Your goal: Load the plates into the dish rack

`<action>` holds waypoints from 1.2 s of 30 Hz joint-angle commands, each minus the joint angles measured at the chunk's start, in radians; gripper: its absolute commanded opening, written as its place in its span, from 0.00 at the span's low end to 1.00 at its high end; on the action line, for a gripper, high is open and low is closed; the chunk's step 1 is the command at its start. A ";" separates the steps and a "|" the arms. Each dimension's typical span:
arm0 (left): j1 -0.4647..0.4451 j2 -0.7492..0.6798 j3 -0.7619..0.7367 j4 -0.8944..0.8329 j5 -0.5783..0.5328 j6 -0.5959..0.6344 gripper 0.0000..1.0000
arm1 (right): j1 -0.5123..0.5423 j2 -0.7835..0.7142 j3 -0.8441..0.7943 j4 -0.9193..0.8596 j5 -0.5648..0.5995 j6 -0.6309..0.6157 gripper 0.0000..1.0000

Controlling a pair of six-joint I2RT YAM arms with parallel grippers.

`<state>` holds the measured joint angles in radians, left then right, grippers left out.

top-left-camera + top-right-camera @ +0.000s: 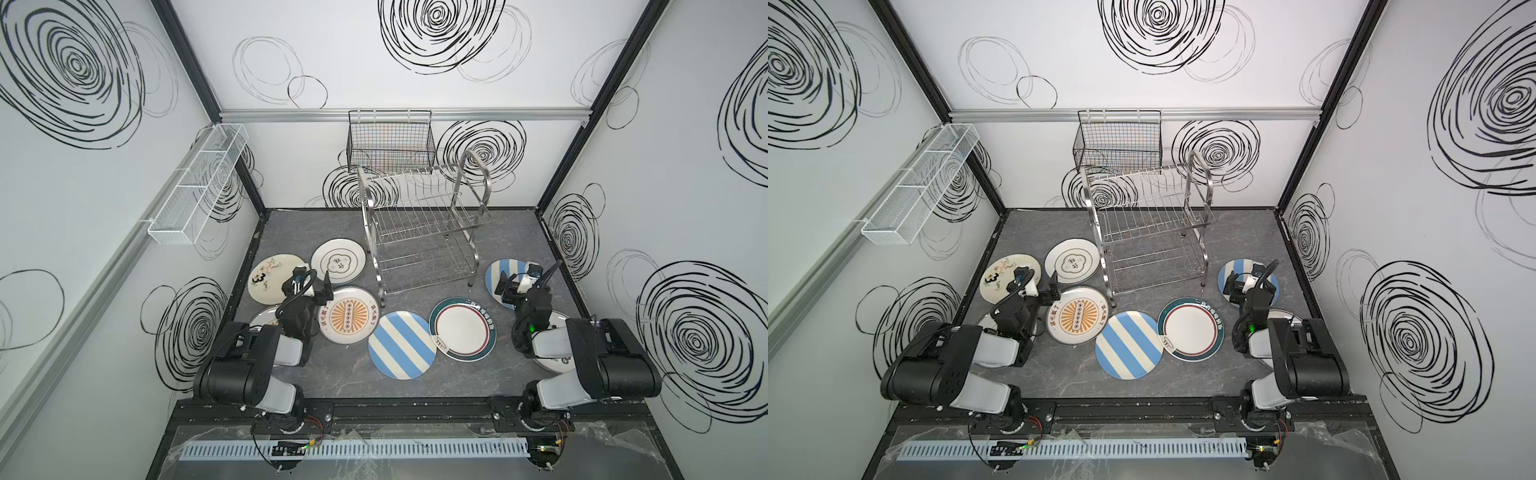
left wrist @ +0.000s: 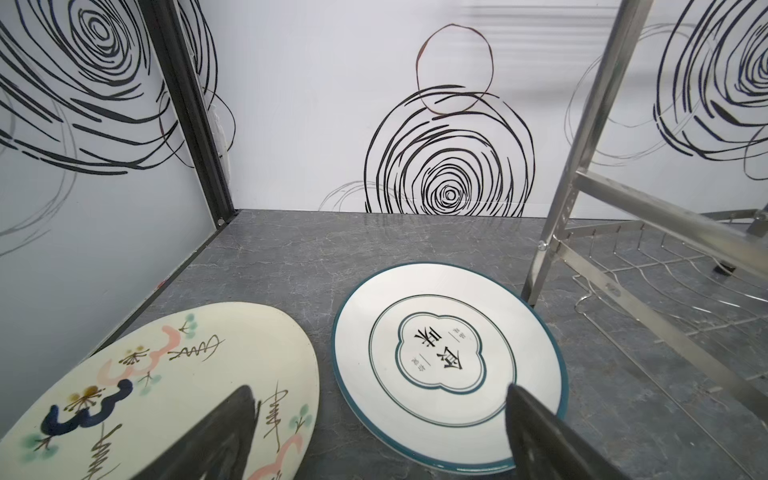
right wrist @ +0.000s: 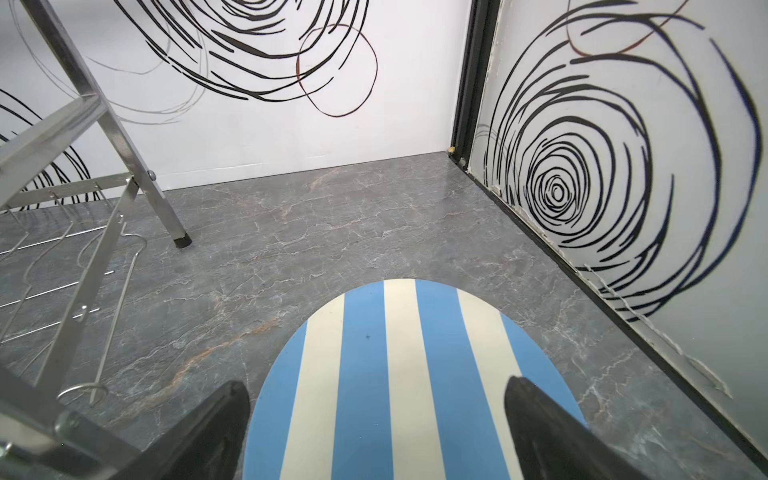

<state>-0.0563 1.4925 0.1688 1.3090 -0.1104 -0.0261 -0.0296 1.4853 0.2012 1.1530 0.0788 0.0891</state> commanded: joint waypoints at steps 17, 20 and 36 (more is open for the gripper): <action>0.006 -0.001 0.017 0.061 0.009 0.008 0.96 | -0.004 -0.008 0.021 0.013 -0.003 -0.011 1.00; 0.006 0.000 0.017 0.059 0.006 0.008 0.96 | -0.004 -0.009 0.021 0.013 -0.003 -0.011 1.00; -0.025 -0.086 0.060 -0.093 -0.029 0.031 0.96 | -0.039 -0.149 0.222 -0.440 0.027 0.109 0.99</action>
<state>-0.0639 1.4631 0.1791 1.2568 -0.1165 -0.0235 -0.0406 1.4204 0.2928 0.9585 0.1009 0.1146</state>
